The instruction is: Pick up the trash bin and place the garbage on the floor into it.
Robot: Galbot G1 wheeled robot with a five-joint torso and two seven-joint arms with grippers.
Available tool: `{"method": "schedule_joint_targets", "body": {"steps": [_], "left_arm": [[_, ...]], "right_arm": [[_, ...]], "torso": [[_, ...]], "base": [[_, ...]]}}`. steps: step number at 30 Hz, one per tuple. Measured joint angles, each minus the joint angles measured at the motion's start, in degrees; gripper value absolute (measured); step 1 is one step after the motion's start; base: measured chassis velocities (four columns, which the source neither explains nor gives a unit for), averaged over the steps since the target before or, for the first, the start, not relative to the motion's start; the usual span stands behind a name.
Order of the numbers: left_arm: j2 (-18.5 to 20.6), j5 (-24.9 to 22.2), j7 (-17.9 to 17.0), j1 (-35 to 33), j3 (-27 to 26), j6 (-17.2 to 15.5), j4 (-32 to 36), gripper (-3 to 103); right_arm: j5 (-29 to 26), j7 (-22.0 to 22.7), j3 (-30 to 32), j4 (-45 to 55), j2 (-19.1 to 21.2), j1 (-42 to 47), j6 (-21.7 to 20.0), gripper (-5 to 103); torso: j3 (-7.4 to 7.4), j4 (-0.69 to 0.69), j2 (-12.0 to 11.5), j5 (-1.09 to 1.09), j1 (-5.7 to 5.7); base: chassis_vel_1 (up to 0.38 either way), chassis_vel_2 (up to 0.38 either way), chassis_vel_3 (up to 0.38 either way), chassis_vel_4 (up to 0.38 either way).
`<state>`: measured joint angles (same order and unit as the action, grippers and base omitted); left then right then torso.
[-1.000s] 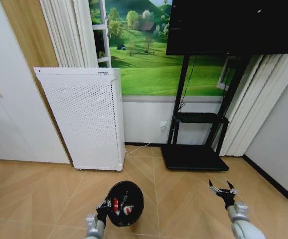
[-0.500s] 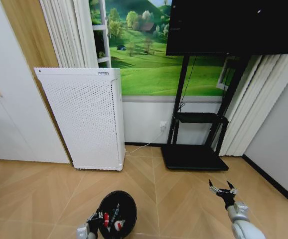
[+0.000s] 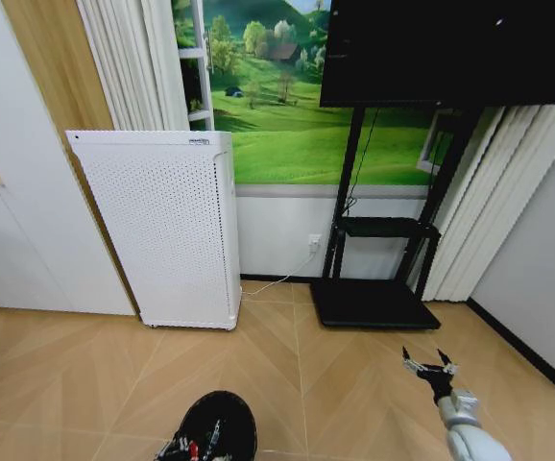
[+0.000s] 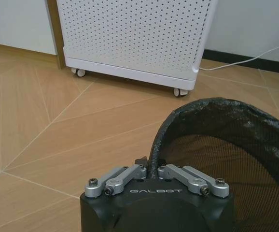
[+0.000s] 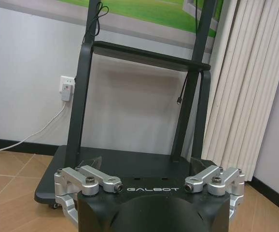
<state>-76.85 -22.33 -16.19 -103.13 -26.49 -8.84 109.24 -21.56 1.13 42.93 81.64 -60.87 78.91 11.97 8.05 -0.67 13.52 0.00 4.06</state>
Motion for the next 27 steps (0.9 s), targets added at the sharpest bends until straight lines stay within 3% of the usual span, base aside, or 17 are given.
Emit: {"method": "schedule_joint_targets", "body": {"steps": [10, 12, 15, 16, 17, 23, 27], "left_arm": [[0.4, -0.2, 1.0, -0.2, -1.6, -0.2, -0.1, 2], [0.6, -0.6, 1.3, -0.2, -1.9, -0.6, 0.4, 10], [0.7, -0.6, 1.6, -0.1, -2.2, -0.6, 0.5, 10], [0.7, -0.6, 1.8, 0.1, -2.3, -0.6, 0.5, 20], [0.7, -0.6, 1.8, 0.1, -2.3, -0.6, 0.5, 20], [0.5, -0.9, 2.2, 0.7, -2.7, -0.7, 0.5, 47], [0.4, -1.0, 2.2, 0.9, -2.7, -0.7, 0.5, 57]], "right_arm": [[0.0, 0.0, 0.0, 0.0, 0.0, 0.0, 0.0, 100], [0.0, 0.0, 0.0, 0.0, 0.0, 0.0, 0.0, 100], [0.0, 0.0, 0.0, 0.0, 0.0, 0.0, 0.0, 100], [0.0, 0.0, 0.0, 0.0, 0.0, 0.0, 0.0, 100], [0.0, 0.0, 0.0, 0.0, 0.0, 0.0, 0.0, 100], [0.0, 0.0, 0.0, 0.0, 0.0, 0.0, 0.0, 100], [0.0, 0.0, 0.0, 0.0, 0.0, 0.0, 0.0, 100]], "torso": [[0.0, 0.0, 0.0, -0.01, 0.0], [0.0, 0.0, 0.0, 0.0, 0.0], [0.0, 0.0, 0.0, 0.0, 0.0], [0.0, 0.0, 0.0, 0.0, 0.0], [0.0, 0.0, 0.0, 0.0, 0.0], [0.0, 0.0, 0.0, 0.0, 0.0], [0.0, 0.0, 0.0, -0.01, 0.0]], "base": [[0.0, 0.0, 0.0, 0.0], [0.0, 0.0, 0.0, 0.0], [0.0, 0.0, 0.0, 0.0], [0.0, 0.0, 0.0, 0.0], [0.0, 0.0, 0.0, 0.0], [0.0, 0.0, 0.0, 0.0], [0.0, 0.0, 0.0, 0.0]]}}
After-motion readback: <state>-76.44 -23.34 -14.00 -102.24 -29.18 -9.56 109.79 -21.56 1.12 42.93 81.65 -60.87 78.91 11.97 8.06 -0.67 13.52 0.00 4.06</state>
